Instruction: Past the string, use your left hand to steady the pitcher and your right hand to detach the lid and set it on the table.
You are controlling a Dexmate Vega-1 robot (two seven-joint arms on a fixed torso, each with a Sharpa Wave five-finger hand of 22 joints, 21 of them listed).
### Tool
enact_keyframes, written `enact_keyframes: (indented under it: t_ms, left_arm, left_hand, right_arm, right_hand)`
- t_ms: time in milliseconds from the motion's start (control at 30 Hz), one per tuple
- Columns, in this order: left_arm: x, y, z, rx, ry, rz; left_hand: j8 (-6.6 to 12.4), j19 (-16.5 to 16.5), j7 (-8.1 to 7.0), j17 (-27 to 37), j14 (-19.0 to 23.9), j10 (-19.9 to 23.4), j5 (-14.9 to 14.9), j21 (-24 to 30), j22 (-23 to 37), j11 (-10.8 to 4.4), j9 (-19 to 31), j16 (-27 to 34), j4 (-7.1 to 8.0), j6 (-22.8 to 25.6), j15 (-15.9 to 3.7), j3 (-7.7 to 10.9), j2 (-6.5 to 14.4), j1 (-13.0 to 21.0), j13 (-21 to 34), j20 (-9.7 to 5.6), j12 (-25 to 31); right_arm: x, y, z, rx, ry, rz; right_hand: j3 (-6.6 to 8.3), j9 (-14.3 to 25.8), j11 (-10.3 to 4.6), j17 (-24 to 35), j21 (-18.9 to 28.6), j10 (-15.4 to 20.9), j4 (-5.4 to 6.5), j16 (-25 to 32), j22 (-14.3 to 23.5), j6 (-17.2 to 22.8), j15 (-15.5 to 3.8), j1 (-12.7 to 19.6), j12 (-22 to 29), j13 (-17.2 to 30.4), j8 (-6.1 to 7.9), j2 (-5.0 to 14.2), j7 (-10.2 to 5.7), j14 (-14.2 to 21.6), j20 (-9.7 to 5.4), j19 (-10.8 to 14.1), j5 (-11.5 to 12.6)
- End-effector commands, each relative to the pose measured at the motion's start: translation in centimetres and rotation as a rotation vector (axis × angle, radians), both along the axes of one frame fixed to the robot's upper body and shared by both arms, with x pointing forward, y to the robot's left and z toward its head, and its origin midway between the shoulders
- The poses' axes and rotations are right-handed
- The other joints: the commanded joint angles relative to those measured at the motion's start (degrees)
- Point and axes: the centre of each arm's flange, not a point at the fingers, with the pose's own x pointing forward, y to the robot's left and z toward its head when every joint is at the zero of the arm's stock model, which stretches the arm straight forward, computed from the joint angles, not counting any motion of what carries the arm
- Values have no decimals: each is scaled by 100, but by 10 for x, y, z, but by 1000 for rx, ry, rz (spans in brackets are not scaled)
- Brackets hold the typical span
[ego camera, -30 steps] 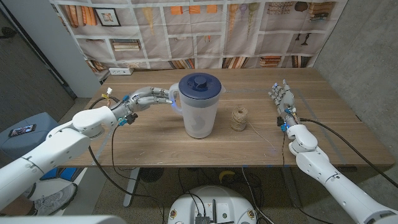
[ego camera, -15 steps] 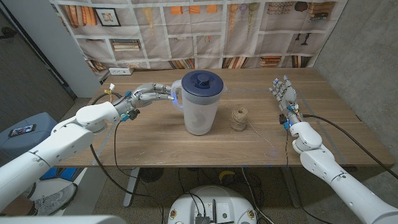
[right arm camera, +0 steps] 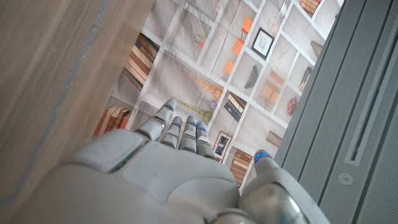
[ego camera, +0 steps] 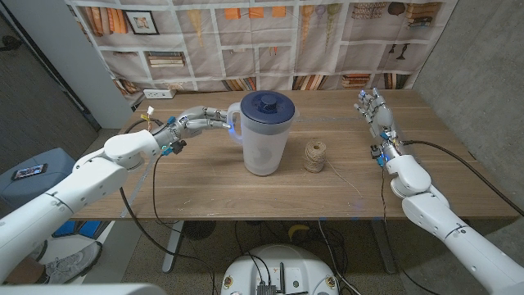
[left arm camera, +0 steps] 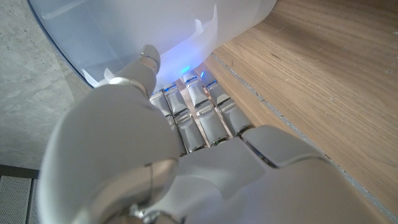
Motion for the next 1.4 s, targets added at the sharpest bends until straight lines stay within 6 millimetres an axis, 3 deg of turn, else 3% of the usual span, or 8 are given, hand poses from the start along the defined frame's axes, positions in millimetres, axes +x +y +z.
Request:
enact_keyframes:
  t_ms: [33, 233, 567, 767, 1100, 1267, 1400]
  left_arm:
    - [5, -3, 6, 9, 7, -4]
    - [6, -4, 10, 13, 5, -1]
    - [7, -9, 20, 31, 15, 3]
    - [8, -11, 23, 35, 21, 6]
    - [10, -13, 25, 39, 29, 9]
    - [11, -13, 26, 42, 33, 8]
    - [13, -14, 27, 40, 32, 6]
  left_hand:
    - [32, 63, 152, 29, 82, 205, 25, 31, 15, -155, 15, 15, 74, 484, -659, 89, 281, 246, 18, -860, -4]
    - [20, 77, 142, 27, 89, 210, 25, 28, 15, -137, 19, 6, 77, 463, -651, 85, 275, 245, 22, -862, -16]
    - [17, 91, 158, 24, 104, 238, 27, 24, 16, -130, 23, -1, 90, 469, -647, 84, 278, 231, 25, -861, -19]
    - [21, 98, 168, 23, 110, 249, 28, 21, 16, -125, 25, -4, 90, 485, -650, 82, 274, 228, 27, -861, -23]
    - [15, 112, 171, 20, 117, 255, 29, 16, 16, -116, 30, -13, 100, 479, -645, 84, 278, 209, 30, -860, -34]
    - [14, 117, 175, 21, 128, 271, 30, 12, 16, -112, 32, -12, 98, 482, -649, 84, 278, 208, 32, -861, -34]
    - [13, 121, 174, 21, 135, 287, 31, 9, 16, -120, 34, -13, 99, 482, -649, 86, 281, 205, 34, -861, -34]
  right_arm:
    - [-32, 7, 26, -215, -113, -89]
    - [-45, 13, 37, -321, -137, -133]
    - [-65, 24, 54, -488, -170, -199]
    - [-77, 36, 65, -581, -210, -236]
    - [-91, 53, 82, -695, -272, -273]
    - [-101, 65, 91, -749, -301, -279]
    - [-109, 74, 99, -781, -338, -305]
  right_hand:
    - [43, 18, 1, -27, 27, 106, -133, 13, 17, 92, 2, 147, 41, 4, 43, 30, -19, 47, 26, 41, 45]
    - [102, 23, -31, -93, 27, 219, -329, 17, 14, 239, 9, 340, 64, 11, 82, -24, -117, 104, 22, 64, 29]
    - [298, 36, -115, -233, 18, 478, -927, 28, 11, 319, 72, 949, 98, 37, 77, -128, -331, 194, 87, 102, -46]
    - [377, 53, -108, -279, 26, 653, -1175, 72, 12, 520, 83, 1217, 132, 52, 138, -159, -411, 313, 134, 148, -102]
    - [469, 77, -104, -320, 63, 917, -1360, 155, 14, 674, 119, 1538, 181, 73, 167, -187, -468, 548, 295, 324, -152]
    - [515, 89, -115, -327, 74, 1050, -1398, 203, 20, 729, 169, 1715, 204, 84, 181, -221, -511, 673, 454, 408, -145]
    - [527, 97, -143, -324, 65, 1150, -1401, 229, 24, 767, 165, 1787, 227, 91, 193, -250, -515, 733, 497, 408, -139]
